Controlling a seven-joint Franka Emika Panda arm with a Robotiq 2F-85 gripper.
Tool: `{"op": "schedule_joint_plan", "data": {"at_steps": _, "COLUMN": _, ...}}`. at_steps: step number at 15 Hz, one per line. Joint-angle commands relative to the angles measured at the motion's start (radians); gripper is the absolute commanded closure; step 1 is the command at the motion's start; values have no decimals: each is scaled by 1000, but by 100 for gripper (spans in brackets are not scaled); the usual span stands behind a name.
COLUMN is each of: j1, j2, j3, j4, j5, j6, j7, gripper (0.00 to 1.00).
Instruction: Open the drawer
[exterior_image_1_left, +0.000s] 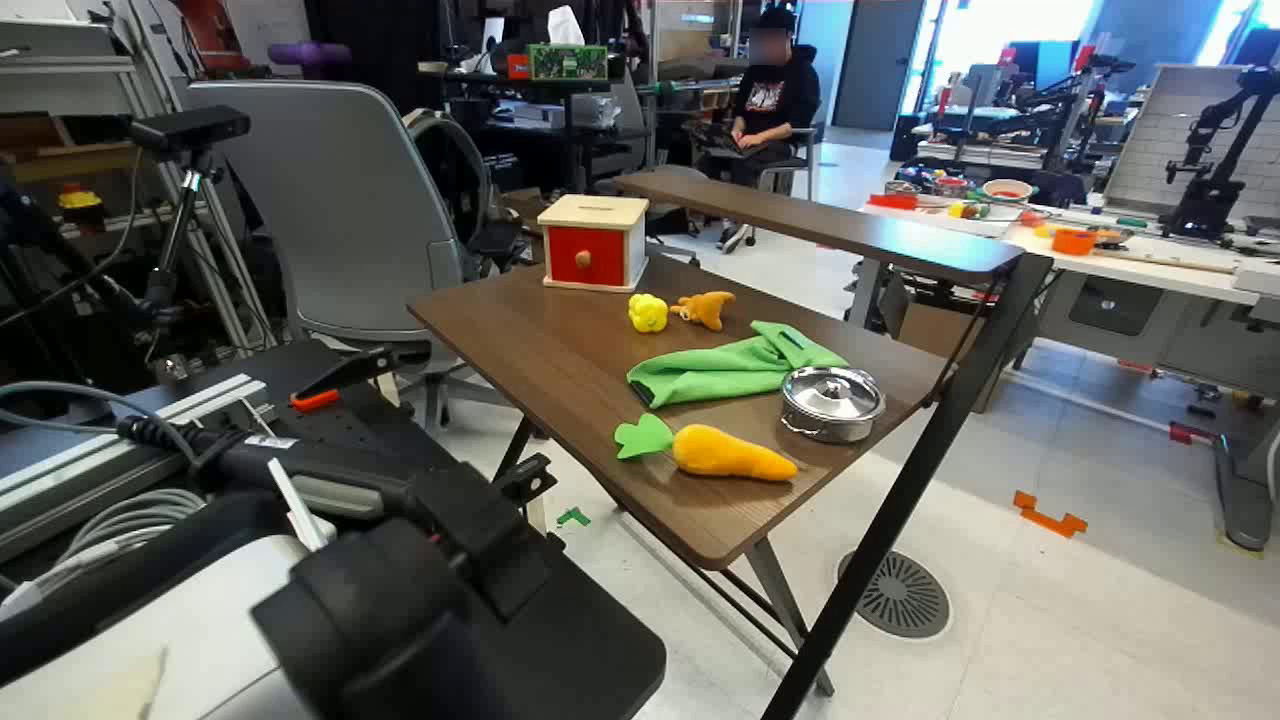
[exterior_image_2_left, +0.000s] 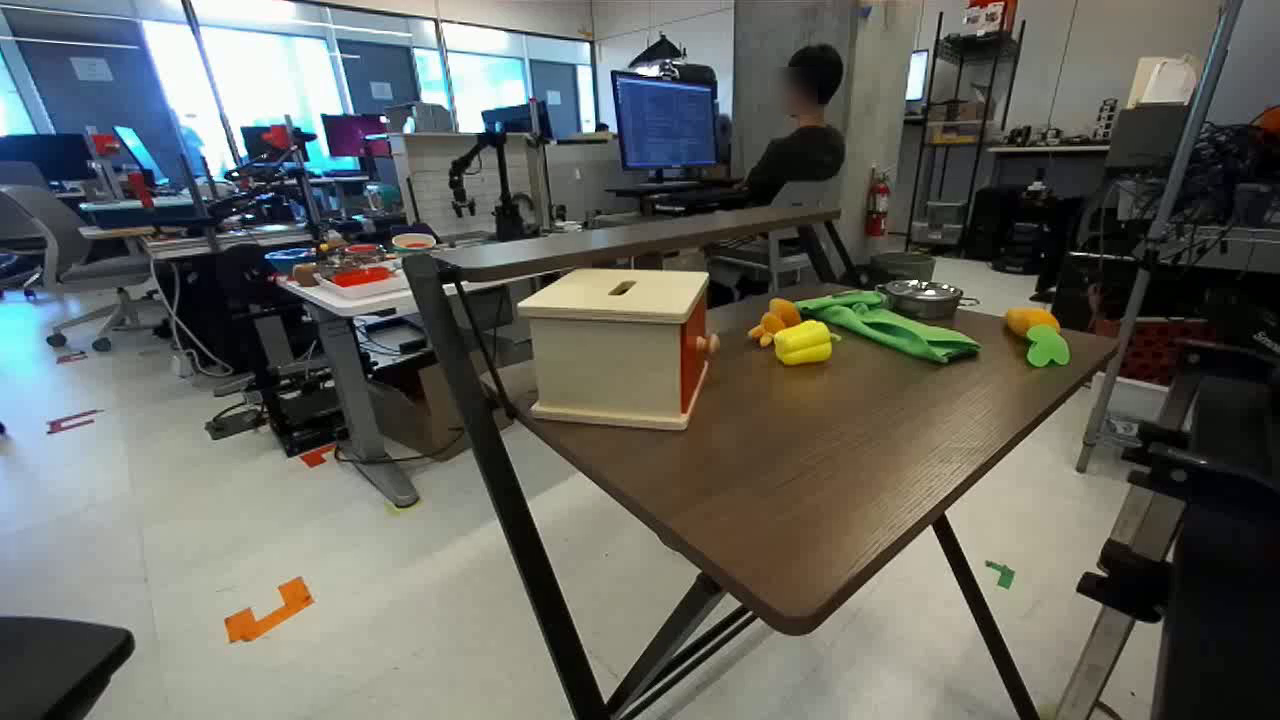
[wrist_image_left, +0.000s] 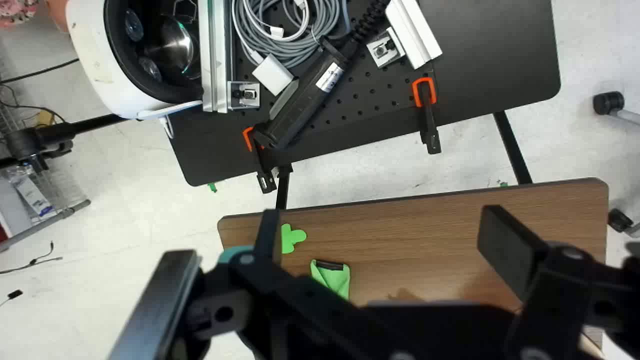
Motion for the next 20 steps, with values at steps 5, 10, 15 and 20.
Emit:
{"op": "schedule_joint_plan", "data": {"at_steps": 5, "j1": -10, "j2": 42, "j3": -12, "j4": -26, "j5": 1, "j6": 162, "j7": 18, "gripper": 0}}
{"op": "schedule_joint_plan", "data": {"at_steps": 10, "j1": -31, "j2": 168, "j3": -11, "j4": -83, "j5": 7, "j6": 586, "j7": 55, "gripper": 0}}
{"op": "schedule_joint_plan", "data": {"at_steps": 15, "j1": -46, "j2": 484, "j3": -29, "j4": -45, "j5": 49, "j6": 959, "j7": 15, "gripper": 0}}
{"op": "schedule_joint_plan", "data": {"at_steps": 20, "j1": 25, "j2": 815, "j3": -108, "j4": 115, "j5": 187, "j6": 953, "j7": -101, "gripper": 0}}
